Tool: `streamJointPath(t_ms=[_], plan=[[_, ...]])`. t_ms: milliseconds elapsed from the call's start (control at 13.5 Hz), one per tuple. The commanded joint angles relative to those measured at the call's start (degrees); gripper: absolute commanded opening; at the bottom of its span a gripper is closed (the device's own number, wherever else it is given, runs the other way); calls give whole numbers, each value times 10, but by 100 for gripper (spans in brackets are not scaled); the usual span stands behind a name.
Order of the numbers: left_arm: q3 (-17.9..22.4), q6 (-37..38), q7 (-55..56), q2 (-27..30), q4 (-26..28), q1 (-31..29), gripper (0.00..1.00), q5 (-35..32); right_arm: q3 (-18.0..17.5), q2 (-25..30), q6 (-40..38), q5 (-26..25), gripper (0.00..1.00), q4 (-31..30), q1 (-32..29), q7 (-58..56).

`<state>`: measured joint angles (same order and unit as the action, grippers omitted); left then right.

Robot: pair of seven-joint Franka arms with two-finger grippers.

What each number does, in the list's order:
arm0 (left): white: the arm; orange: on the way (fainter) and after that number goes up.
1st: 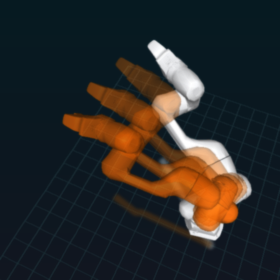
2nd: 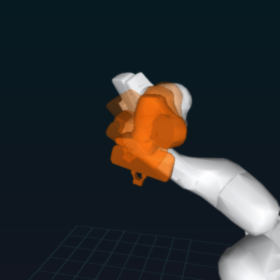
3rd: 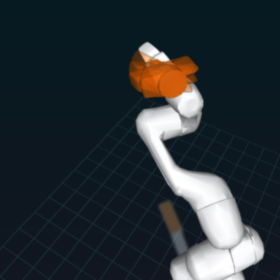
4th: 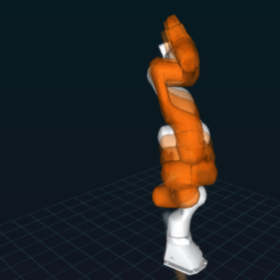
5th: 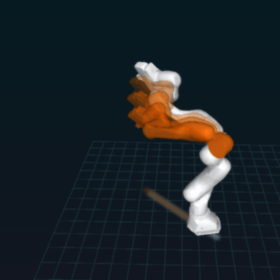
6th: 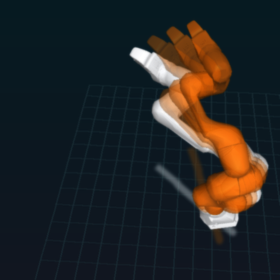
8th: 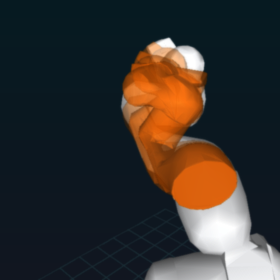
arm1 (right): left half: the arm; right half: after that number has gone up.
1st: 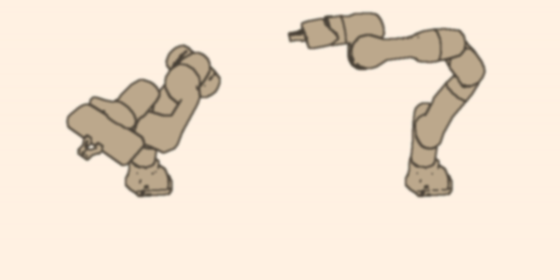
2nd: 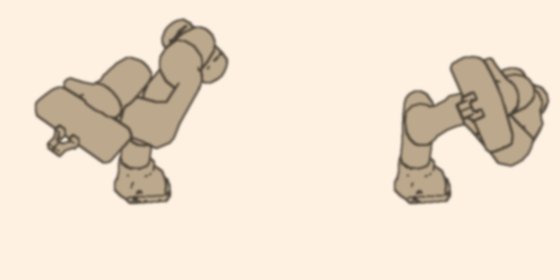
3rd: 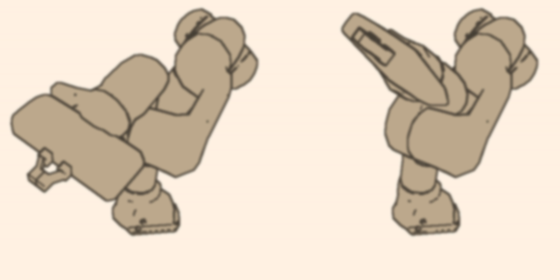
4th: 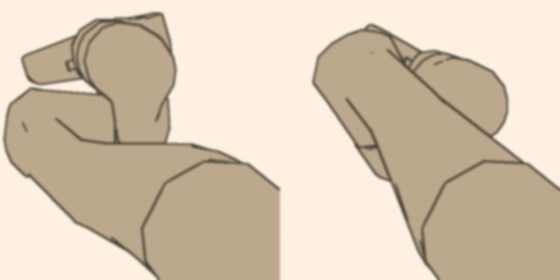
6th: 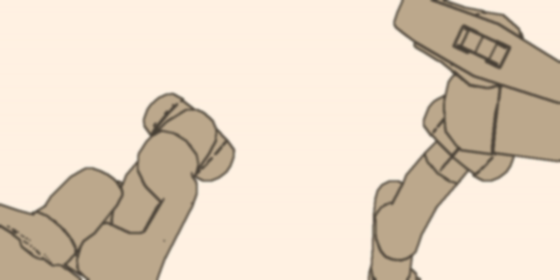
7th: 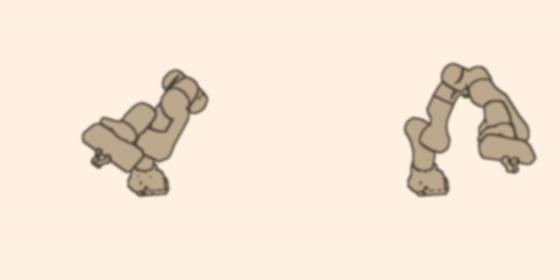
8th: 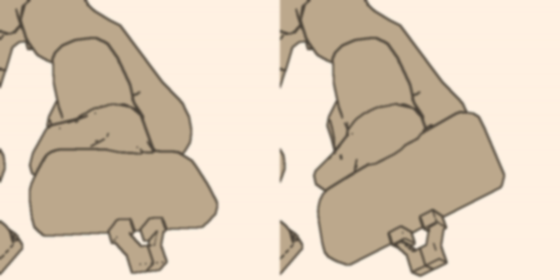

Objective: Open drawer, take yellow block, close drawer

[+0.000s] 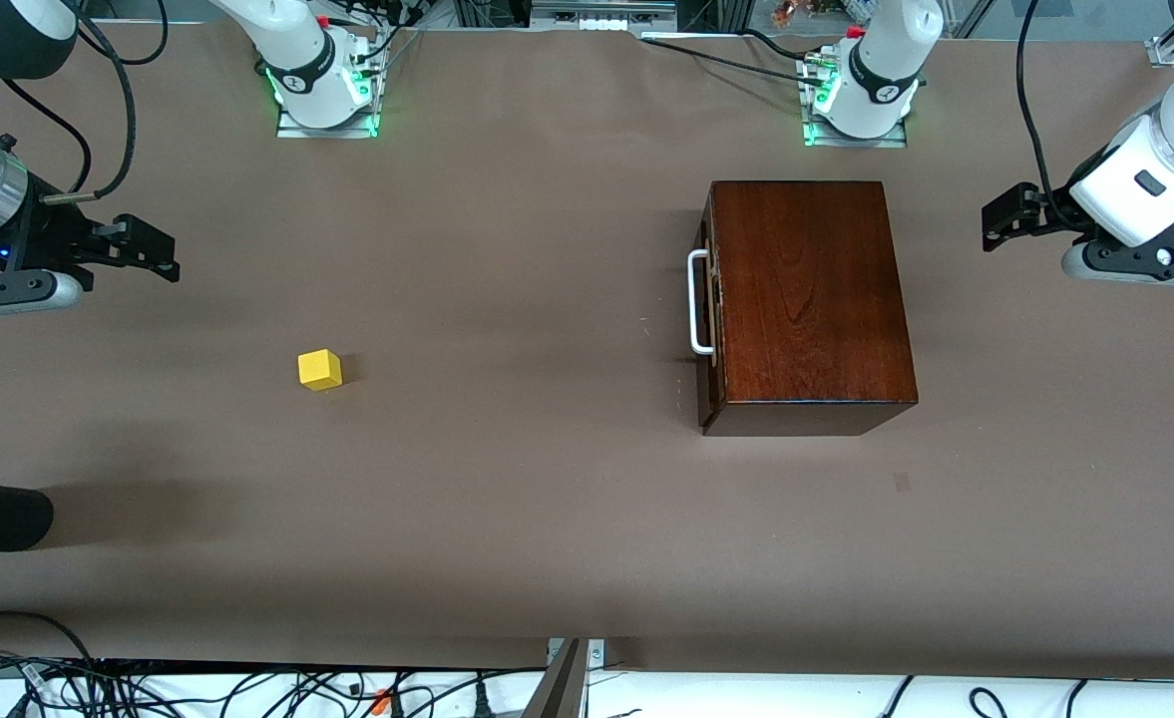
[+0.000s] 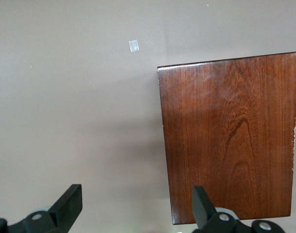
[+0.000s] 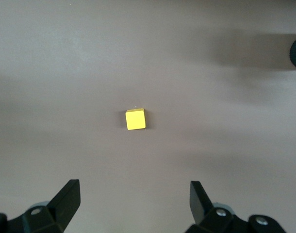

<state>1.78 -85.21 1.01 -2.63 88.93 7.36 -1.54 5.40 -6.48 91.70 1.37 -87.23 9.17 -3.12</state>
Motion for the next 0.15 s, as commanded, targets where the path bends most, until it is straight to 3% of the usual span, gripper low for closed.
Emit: streamJointPath(t_ms=[0,74], plan=[[-4,-9,-5,16,15,-3,100,11,0,0,-6,3,100,4,-1,-5],[-4,-9,-4,16,16,-3,100,11,0,1,-6,3,100,4,-1,-5]])
